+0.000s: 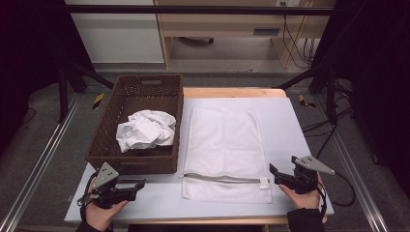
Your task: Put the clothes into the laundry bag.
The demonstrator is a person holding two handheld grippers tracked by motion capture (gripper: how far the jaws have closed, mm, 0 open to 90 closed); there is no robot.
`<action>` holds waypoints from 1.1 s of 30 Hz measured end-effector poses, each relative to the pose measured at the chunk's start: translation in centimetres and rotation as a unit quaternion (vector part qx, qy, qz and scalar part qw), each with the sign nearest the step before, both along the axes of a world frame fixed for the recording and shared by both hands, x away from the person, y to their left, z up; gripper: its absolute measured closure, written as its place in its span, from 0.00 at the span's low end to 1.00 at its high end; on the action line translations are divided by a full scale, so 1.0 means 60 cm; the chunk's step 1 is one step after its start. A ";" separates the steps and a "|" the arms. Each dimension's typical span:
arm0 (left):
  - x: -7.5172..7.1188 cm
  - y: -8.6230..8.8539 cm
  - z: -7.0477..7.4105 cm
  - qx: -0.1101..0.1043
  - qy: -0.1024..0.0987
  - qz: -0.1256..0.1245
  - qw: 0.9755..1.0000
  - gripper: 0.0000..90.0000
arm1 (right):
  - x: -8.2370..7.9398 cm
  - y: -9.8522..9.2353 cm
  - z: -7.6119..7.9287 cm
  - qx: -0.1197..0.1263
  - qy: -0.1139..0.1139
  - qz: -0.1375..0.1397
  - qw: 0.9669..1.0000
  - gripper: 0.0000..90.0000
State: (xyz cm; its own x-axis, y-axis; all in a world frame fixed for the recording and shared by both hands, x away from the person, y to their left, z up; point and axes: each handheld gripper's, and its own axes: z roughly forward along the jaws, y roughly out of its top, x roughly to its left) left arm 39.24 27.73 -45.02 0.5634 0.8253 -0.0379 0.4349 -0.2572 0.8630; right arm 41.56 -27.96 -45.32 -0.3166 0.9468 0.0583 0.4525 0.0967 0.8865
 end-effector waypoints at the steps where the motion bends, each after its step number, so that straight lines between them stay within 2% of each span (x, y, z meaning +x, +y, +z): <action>1: 0.000 0.000 0.000 0.000 0.000 0.000 1.000 0.17 | 0.000 -0.001 0.000 0.000 0.000 -0.001 1.000 0.12; 5: -0.003 0.002 0.004 -0.007 -0.002 0.001 1.000 0.17 | 0.000 -0.003 -0.003 -0.002 0.002 0.000 1.000 0.12; 10: -0.010 0.005 0.017 -0.026 -0.009 0.000 1.000 0.17 | 0.001 0.000 -0.003 -0.008 0.005 -0.004 1.000 0.12; 14: -0.019 0.005 0.041 -0.044 -0.030 0.001 0.999 0.17 | -0.001 0.001 -0.002 -0.006 0.004 -0.003 1.000 0.12; 15: -0.019 0.005 0.041 -0.044 -0.030 0.001 0.999 0.17 | -0.001 0.001 -0.002 -0.006 0.004 -0.003 1.000 0.12; 18: -0.026 0.003 0.059 -0.043 -0.046 0.007 0.998 0.18 | -0.001 0.001 0.000 -0.008 0.002 -0.002 1.000 0.12; 20: -0.026 0.002 0.063 -0.040 -0.047 0.008 0.998 0.18 | 0.000 0.002 0.001 -0.009 0.001 -0.002 1.000 0.12; 26: -0.017 0.006 0.085 -0.047 -0.057 0.020 0.997 0.18 | 0.000 0.009 0.006 -0.010 -0.003 0.003 1.000 0.12; 28: -0.009 0.010 0.097 -0.056 -0.060 0.028 0.996 0.18 | 0.000 0.010 0.007 -0.010 -0.003 0.004 1.000 0.12; 33: 0.008 0.013 0.113 -0.062 -0.062 0.036 0.995 0.18 | -0.001 0.013 0.010 -0.007 -0.005 0.007 1.000 0.12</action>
